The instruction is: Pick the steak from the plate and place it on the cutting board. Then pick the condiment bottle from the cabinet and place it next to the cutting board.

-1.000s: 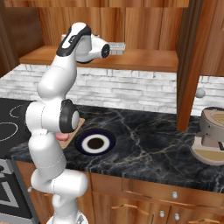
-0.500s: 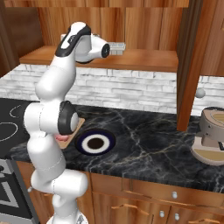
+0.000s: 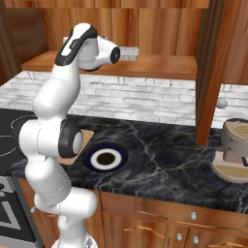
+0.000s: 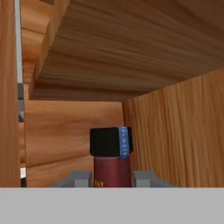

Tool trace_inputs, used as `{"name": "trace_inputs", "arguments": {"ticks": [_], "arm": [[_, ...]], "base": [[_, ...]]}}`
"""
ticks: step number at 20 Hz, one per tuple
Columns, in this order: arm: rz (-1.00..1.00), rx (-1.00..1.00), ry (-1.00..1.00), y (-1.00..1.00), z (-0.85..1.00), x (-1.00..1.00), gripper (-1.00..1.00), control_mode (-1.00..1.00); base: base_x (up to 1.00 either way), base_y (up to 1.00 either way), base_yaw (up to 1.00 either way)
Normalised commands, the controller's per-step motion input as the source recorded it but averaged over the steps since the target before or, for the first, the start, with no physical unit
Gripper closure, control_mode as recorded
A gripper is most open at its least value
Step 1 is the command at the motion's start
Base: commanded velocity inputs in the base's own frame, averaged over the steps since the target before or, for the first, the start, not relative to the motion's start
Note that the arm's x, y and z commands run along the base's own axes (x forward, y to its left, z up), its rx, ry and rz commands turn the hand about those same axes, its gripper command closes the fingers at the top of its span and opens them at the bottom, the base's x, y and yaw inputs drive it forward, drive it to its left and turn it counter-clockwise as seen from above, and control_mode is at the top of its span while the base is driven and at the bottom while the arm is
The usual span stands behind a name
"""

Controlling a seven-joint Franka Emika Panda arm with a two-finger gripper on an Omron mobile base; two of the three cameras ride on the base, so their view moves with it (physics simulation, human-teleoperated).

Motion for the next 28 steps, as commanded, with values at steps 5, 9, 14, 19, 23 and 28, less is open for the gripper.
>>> {"name": "trace_inputs", "arguments": {"ticks": [5,9,14,19,23,28], "arm": [[0.00,-0.03,0.00,0.00,0.01,-0.55,1.00,-1.00],[0.00,0.00,0.00,0.00,0.01,-0.65,1.00,-1.00],[0.00,0.00,0.00,0.00,0.07,-0.61,1.00,-1.00],[0.00,0.00,0.00,0.00,0.06,-0.63,1.00,-1.00],[0.00,0.00,0.00,0.00,0.05,-0.63,1.00,-1.00],[0.00,0.00,0.00,0.00,0.01,-0.65,1.00,-1.00]], "base": [[0.00,0.00,0.00],[0.00,0.00,0.00],[0.00,0.00,0.00],[0.00,0.00,0.00],[0.00,0.00,0.00],[0.00,0.00,0.00]]}}
